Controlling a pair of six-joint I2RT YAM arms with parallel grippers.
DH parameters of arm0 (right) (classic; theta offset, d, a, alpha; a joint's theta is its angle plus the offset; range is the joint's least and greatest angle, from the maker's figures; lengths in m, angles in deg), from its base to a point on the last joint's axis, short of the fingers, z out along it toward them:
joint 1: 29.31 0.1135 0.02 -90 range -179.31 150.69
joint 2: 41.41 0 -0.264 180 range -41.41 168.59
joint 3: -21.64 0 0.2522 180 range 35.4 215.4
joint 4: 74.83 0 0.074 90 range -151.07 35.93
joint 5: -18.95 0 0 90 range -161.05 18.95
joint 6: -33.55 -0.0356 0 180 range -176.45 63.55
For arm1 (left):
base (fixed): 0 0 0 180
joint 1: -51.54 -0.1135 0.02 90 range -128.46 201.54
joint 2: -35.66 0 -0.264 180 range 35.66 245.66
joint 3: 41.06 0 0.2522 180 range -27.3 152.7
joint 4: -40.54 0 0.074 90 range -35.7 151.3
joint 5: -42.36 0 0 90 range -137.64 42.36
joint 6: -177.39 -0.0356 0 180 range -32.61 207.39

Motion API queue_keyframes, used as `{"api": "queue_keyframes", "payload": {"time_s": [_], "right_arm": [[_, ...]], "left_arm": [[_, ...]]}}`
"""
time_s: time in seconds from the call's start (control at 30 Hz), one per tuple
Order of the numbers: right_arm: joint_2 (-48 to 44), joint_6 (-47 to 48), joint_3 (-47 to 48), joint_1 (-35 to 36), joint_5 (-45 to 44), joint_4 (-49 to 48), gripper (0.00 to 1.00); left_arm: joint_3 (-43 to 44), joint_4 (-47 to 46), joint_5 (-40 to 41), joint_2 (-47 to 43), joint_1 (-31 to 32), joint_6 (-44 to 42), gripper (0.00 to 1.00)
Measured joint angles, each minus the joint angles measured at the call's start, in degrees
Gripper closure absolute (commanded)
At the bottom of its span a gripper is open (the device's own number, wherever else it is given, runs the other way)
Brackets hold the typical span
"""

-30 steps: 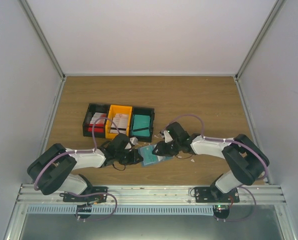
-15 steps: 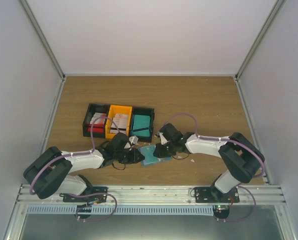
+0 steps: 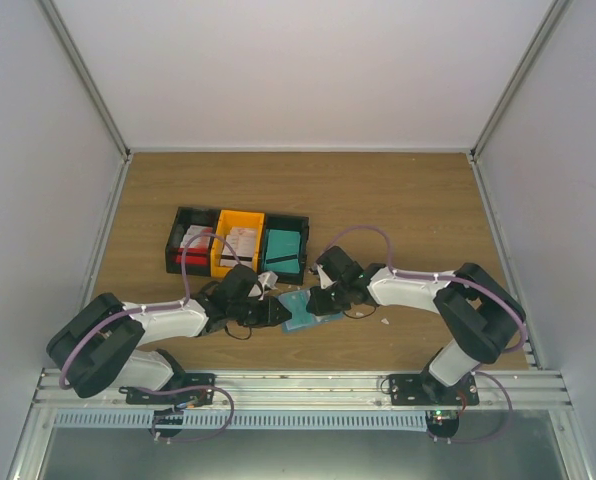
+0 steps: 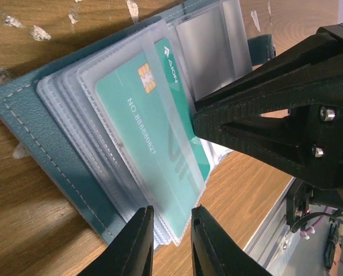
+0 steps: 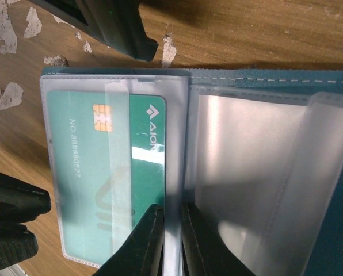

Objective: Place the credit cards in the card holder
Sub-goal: Insert the credit card into the card holder.

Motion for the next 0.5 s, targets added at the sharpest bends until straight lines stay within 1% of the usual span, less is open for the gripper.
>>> {"api": "queue_keyframes", "payload": {"time_s": [0.33,0.5], "right_arm": [[0.48,0.02,0.28,0.00,0.02,-0.13,0.90],[0.59,0.02,0.33,0.00,0.11,-0.28,0.89]], "left_arm": [[0.00,-1.49,-0.92,0.87,0.00,0.00,0.77],[0.04,-1.66,-1.11,1.84,0.00,0.00,0.74]]}}
